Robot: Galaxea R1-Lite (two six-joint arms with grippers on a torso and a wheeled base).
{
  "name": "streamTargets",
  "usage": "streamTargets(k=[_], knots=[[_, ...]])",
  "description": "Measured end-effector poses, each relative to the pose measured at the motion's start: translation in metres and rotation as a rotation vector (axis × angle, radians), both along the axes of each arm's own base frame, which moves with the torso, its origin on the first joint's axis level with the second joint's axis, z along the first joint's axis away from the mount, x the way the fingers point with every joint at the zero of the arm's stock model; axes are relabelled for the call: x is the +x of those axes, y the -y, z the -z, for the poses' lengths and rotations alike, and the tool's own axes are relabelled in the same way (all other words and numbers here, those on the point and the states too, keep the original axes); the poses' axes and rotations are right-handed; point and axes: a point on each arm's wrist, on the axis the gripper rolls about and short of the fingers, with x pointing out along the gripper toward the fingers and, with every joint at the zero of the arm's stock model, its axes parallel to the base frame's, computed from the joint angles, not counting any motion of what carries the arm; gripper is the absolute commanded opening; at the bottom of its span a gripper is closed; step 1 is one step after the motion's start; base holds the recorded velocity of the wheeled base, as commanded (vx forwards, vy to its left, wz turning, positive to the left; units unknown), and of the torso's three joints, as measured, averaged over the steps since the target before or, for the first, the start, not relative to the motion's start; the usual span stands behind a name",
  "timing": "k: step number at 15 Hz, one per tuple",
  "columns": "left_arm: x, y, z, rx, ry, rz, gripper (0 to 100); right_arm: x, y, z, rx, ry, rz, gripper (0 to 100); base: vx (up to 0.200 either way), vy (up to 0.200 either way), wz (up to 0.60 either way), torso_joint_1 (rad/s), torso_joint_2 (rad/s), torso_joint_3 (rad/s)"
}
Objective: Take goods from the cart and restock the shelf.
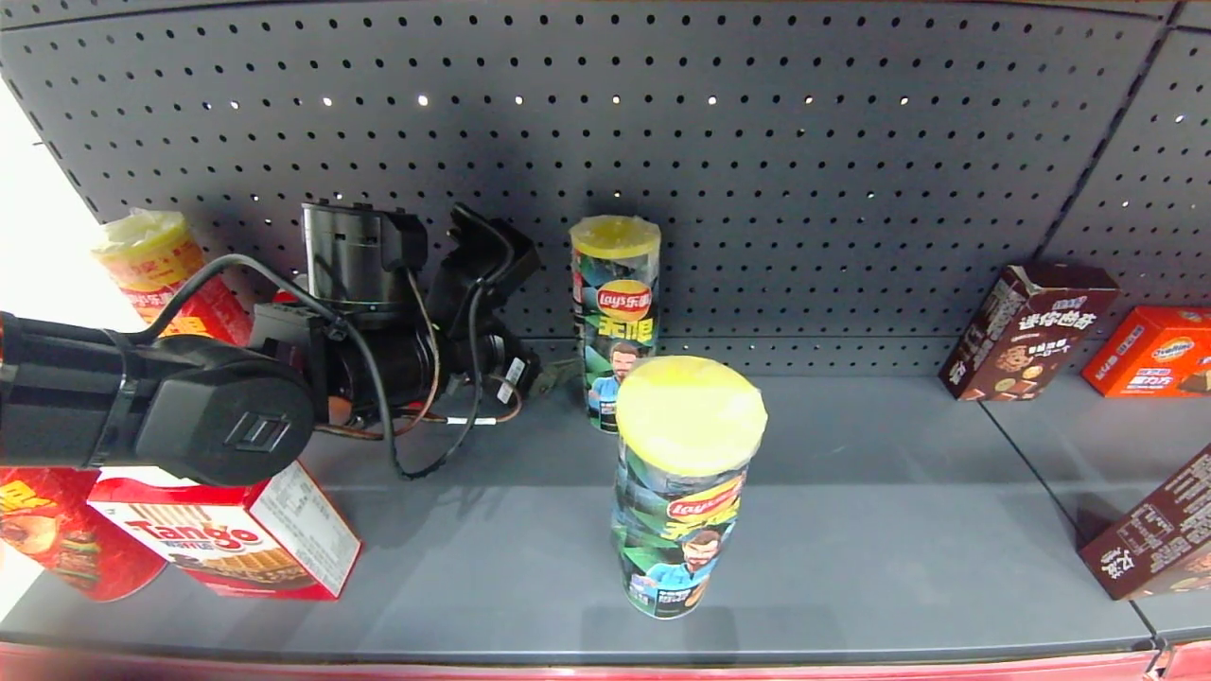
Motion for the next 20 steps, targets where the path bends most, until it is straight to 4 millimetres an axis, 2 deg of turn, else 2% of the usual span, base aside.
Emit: streamTargets(k=[12,20], knots=[[0.0011,0.0012,-0.0047,-0.016,0.012,-0.009,100,0.0,0.0,0.0,0.0,0.0,-0.001,100,0.0,0.0,0.0,0.0,0.0,0.0],[0.0042,0.0019,0.0034,0.014,-0.001,-0.078,100,0.0,0.0,0.0,0.0,0.0,0.0,100,0.0,0.0,0.0,0.0,0.0,0.0]])
